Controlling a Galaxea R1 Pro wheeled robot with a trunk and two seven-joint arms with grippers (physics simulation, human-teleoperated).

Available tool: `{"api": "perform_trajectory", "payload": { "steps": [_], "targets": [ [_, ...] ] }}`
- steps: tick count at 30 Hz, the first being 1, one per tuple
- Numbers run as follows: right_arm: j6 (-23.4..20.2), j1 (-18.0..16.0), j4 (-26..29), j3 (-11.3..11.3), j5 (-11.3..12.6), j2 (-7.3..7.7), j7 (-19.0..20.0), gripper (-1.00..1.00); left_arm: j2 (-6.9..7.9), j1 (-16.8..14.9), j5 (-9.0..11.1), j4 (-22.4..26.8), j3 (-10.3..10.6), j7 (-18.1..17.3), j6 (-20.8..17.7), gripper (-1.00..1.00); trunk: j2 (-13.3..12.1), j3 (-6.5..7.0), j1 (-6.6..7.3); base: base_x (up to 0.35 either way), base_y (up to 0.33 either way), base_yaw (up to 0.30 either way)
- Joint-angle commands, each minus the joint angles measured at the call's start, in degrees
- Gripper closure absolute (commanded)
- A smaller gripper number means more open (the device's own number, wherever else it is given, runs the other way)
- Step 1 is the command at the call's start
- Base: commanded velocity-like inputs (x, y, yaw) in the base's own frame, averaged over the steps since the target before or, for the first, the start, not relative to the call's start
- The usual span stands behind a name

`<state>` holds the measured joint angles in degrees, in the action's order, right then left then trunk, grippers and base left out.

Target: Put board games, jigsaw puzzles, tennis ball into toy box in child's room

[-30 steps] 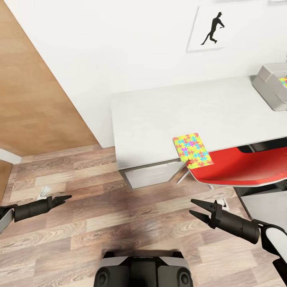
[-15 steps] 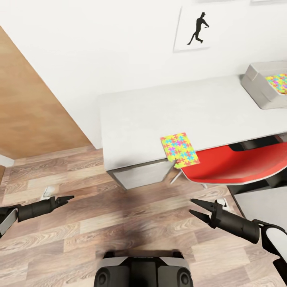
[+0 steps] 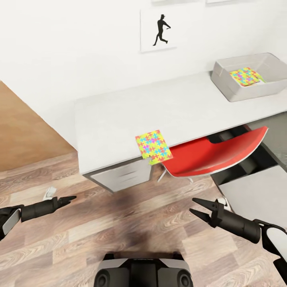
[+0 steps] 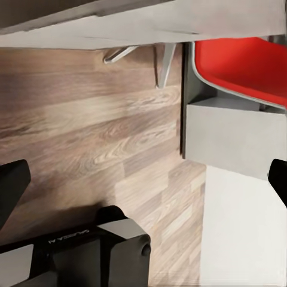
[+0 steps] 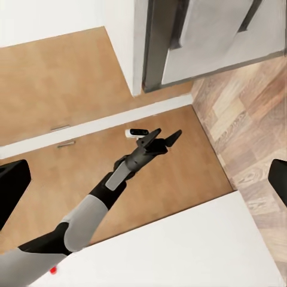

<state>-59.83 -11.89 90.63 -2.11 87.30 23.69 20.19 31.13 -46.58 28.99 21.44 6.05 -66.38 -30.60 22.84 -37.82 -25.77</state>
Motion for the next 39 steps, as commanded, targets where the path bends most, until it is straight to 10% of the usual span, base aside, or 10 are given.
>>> {"api": "perform_trajectory", "payload": {
  "steps": [1,28,39],
  "targets": [
    [-0.2,-0.1,0.0,0.0,-0.6,0.01,0.6,-1.00,0.06,0.0,0.6,0.0,0.4,0.0,-0.5,-1.00,0.1,-0.01,-0.02,-0.112,-0.023,-0.239],
    [-0.2,-0.1,-0.1,-0.3,-0.6,0.04,0.8,-1.00,-2.44,-0.1,0.9,0.0,0.4,-0.4,-0.7,-1.00,0.1,0.49,-0.02,-0.015,-0.003,-0.071],
    [-0.2,0.0,-0.4,-0.7,-0.6,-0.03,1.1,-1.00,-5.57,-0.6,1.3,0.1,0.0,-8.1,-2.2,-1.00,0.1,0.55,-0.02,0.000,0.000,-0.012]
  ]
}}
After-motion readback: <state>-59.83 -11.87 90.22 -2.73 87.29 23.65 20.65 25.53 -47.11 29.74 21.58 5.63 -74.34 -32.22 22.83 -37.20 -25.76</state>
